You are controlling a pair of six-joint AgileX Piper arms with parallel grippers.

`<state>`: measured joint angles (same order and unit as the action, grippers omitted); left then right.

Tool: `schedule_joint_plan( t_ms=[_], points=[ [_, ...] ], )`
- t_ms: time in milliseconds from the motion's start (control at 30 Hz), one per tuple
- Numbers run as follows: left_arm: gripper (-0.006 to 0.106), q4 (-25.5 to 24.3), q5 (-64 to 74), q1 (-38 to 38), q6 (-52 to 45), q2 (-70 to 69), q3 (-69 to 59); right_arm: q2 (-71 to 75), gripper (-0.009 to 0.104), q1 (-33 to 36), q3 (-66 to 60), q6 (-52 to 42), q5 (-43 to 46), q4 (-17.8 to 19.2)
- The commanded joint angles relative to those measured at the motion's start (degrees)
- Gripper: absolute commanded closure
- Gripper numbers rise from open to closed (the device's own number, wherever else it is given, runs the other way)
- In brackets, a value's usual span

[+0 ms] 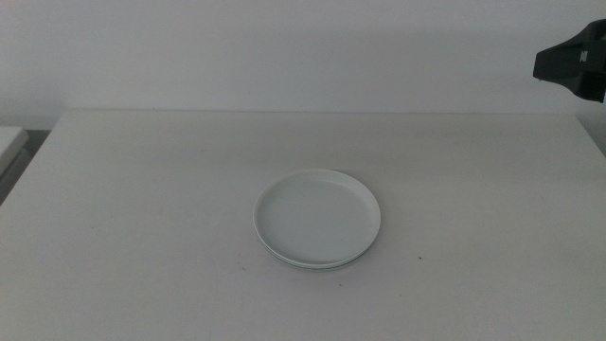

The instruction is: Stack the three bowls on top of each other.

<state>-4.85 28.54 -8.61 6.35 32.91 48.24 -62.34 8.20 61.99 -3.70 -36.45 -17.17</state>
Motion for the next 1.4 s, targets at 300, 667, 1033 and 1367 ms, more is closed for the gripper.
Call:
schedule_joint_plan(
  t_ms=[300, 667, 1033, 1367],
  points=[
    [0.007, 1.61, -1.70, 0.05, 0.59, -0.23, -2.66, 8.07, 0.003, -0.30, -1.80, -0.18, 2.63, 10.72],
    [0.007, 8.32, -26.14, 0.05, 0.59, -15.94, -26.85, 34.31, 0.003, -5.99, -38.96, -0.18, 38.47, 10.76],
    [0.007, 3.78, -23.01, 0.09, 0.59, -32.91, -44.03, 56.78, 0.003, -8.09, -60.82, -0.18, 33.05, 14.81],
    [0.007, 3.78, -16.54, 0.09, 0.59, -32.91, -48.24, 62.34, 0.003, -8.20, -61.99, -0.18, 28.03, 15.74]
  ],
)
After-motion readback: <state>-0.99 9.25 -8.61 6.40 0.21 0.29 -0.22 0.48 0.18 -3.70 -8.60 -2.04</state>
